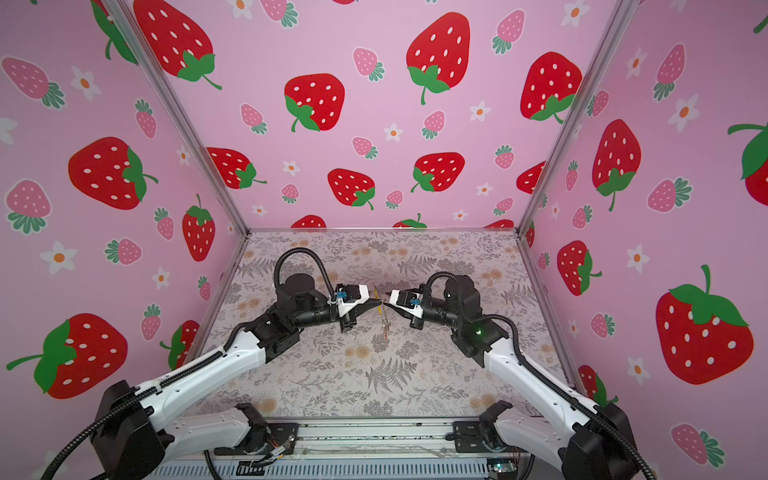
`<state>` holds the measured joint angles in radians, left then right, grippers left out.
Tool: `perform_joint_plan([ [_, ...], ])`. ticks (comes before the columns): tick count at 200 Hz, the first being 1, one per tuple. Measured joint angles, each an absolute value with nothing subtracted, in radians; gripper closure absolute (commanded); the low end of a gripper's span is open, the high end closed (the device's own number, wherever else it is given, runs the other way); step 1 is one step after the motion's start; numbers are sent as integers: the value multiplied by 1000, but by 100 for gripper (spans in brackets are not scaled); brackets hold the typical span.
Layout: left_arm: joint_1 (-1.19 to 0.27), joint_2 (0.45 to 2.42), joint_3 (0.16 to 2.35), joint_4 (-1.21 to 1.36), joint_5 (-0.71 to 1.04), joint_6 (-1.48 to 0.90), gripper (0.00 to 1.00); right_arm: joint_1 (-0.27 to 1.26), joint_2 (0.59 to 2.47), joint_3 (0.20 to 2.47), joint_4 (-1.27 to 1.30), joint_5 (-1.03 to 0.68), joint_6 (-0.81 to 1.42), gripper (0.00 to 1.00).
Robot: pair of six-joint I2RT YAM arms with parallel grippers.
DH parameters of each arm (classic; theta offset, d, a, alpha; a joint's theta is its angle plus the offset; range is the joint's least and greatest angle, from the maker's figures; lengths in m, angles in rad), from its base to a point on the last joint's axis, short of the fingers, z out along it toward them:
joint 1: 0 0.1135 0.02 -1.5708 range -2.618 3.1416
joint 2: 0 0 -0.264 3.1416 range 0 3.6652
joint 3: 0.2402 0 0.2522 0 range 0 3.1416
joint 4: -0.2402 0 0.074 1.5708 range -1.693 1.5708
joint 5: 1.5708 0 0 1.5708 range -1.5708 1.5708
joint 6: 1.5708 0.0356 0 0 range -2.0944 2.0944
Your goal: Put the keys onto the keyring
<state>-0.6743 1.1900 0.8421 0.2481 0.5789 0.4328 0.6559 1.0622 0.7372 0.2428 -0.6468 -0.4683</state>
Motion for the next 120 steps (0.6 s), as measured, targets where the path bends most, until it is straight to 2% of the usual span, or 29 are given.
perform_joint_plan([
  [56, -659, 1180, 826, 308, 610, 406, 100, 648, 1062, 712, 287, -679, -396, 80],
  [120, -652, 1180, 825, 318, 624, 395, 100, 645, 1068, 712, 345, -718, -342, 81],
])
